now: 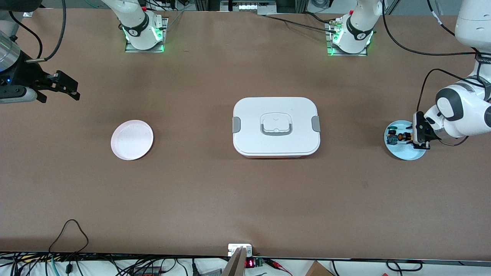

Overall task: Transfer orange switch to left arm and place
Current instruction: 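Lower the orange switch onto the blue plate with the left gripper, then open the left gripper and lift it off the switch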

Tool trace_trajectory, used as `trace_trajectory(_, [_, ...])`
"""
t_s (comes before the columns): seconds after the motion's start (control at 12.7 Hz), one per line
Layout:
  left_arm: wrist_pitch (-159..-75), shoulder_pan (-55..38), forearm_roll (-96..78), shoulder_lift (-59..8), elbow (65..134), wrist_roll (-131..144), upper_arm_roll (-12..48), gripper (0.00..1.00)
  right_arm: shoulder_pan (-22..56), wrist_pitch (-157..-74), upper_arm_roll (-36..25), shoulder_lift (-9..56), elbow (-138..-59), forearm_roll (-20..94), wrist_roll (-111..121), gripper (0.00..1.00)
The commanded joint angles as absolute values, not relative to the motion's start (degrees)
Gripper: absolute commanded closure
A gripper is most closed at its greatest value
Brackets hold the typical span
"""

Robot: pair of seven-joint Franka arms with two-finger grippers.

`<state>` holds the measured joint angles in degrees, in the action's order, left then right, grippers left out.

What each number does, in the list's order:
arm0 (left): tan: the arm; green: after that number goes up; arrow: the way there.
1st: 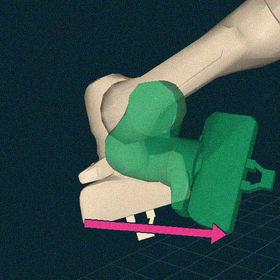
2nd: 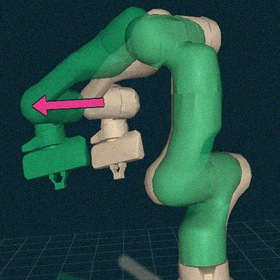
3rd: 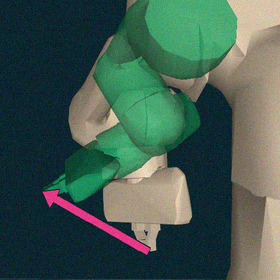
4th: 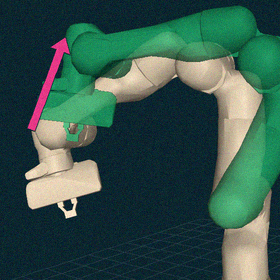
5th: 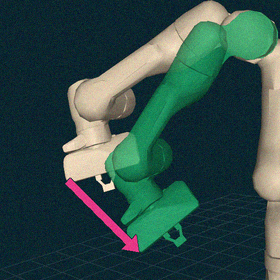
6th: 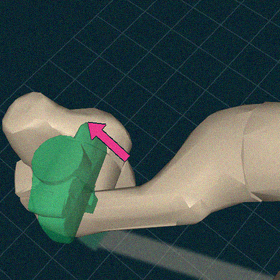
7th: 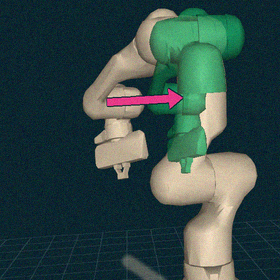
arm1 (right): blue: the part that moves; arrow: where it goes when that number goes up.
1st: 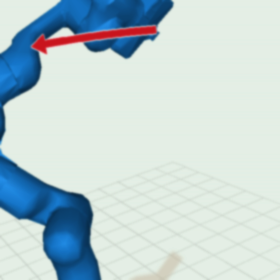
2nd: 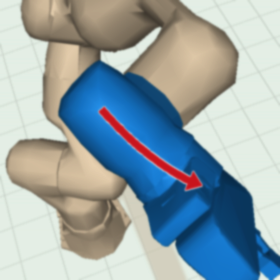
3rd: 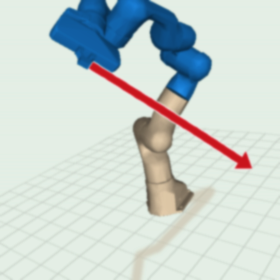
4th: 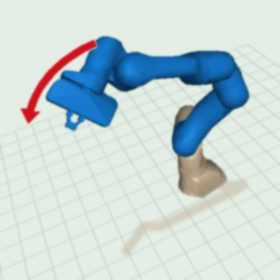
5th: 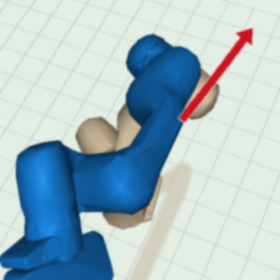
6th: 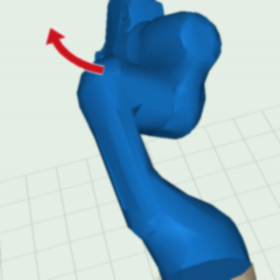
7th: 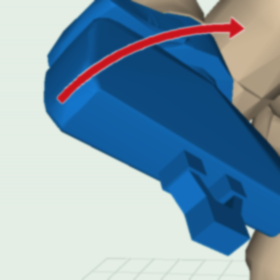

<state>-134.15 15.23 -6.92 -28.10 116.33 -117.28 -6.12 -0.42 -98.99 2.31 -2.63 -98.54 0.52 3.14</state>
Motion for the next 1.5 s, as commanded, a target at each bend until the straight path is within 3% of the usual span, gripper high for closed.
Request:
trace_trajectory(0.0, [-133.68, 16.08, -8.09, -26.28, 116.54, -118.48, -5.45, 0.0, -0.09, -98.97, 2.11, -2.46, -98.0, 1.41, 2.37, 0.0])
trace_trajectory(0.4, [-126.31, 16.0, -8.09, -21.98, 111.72, -118.04, -5.27, 0.0, 0.09, -98.96, 2.11, -2.46, -98.0, 1.41, 2.37, 0.0])
trace_trajectory(0.95, [-113.92, 14.6, -8.09, -17.15, 97.22, -114.01, -3.69, 0.0, -0.09, -98.96, 2.2, -2.46, -98.0, 1.41, 2.37, 0.0])
trace_trajectory(1.42, [-106.08, 12.58, -7.56, -13.45, 86.41, -81.99, -3.69, 0.0, 0.09, -98.96, 2.2, -2.46, -98.0, 1.41, 2.37, 0.0])
